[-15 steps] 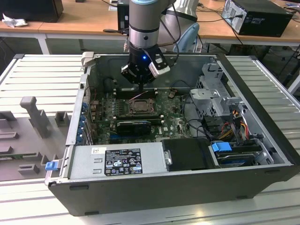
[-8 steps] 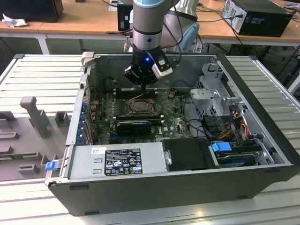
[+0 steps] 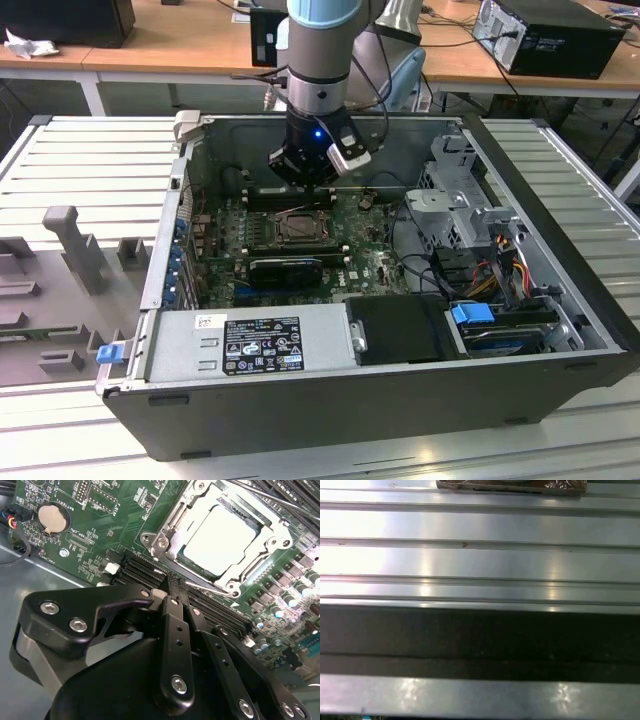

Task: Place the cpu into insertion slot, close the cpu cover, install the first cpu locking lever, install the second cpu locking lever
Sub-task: 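Install the first cpu locking lever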

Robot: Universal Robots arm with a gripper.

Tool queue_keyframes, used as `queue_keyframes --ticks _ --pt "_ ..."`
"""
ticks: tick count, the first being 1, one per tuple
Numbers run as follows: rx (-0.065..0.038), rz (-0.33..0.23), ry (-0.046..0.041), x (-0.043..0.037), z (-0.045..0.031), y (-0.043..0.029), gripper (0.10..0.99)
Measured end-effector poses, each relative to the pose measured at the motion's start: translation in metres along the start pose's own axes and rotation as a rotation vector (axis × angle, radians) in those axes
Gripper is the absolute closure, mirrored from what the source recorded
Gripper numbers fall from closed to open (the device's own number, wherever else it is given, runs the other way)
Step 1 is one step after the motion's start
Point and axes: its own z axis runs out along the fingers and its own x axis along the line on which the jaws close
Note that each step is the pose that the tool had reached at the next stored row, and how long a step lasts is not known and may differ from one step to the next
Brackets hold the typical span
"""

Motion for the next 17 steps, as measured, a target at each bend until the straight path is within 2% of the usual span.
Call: queue_keyframes --ticks 4,6,7,11,17 --pt "0.002 0.000 0.0000 -0.0008 0.0036 -0.0002 0.980" --pt "0.009 0.000 0.0003 -0.0014 0.0065 -0.0005 0.980" --pt "0.015 0.000 0.0003 -0.0019 0.0080 -0.0005 0.980" --pt "0.024 0.000 0.0005 -0.0022 0.0112 -0.0007 0.980" --pt "0.029 0.000 0.0014 -0.0021 0.0162 -0.0012 0.980"
